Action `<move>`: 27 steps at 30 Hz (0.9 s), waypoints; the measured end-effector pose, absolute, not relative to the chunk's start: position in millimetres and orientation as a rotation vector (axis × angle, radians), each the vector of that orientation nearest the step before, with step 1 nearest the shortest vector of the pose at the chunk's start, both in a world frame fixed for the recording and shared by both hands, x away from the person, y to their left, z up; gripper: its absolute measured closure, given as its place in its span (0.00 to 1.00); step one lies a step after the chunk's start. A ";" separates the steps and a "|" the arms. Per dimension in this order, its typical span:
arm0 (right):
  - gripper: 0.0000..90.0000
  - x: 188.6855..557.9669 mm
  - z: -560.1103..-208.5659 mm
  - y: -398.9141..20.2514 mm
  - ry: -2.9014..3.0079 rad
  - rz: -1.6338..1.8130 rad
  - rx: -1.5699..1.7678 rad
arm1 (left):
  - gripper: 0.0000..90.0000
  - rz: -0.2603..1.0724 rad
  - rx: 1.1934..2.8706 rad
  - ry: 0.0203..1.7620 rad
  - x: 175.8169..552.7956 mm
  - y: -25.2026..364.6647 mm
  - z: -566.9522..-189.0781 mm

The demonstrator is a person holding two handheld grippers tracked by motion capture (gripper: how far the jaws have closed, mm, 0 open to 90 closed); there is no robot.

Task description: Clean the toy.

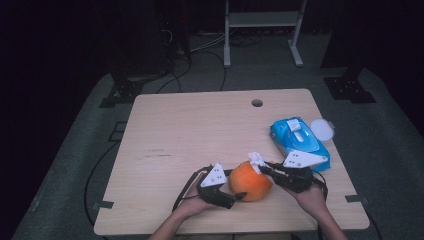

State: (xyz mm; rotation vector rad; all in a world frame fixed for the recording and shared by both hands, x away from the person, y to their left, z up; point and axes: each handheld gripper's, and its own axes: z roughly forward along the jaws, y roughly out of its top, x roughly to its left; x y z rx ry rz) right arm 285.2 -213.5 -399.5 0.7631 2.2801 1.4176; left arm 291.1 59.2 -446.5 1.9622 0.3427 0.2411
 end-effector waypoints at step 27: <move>0.90 272.9 -382.2 -187.6 2.272 1.470 0.686 | 0.31 0.270 1.976 0.338 288.1 80.2 -410.9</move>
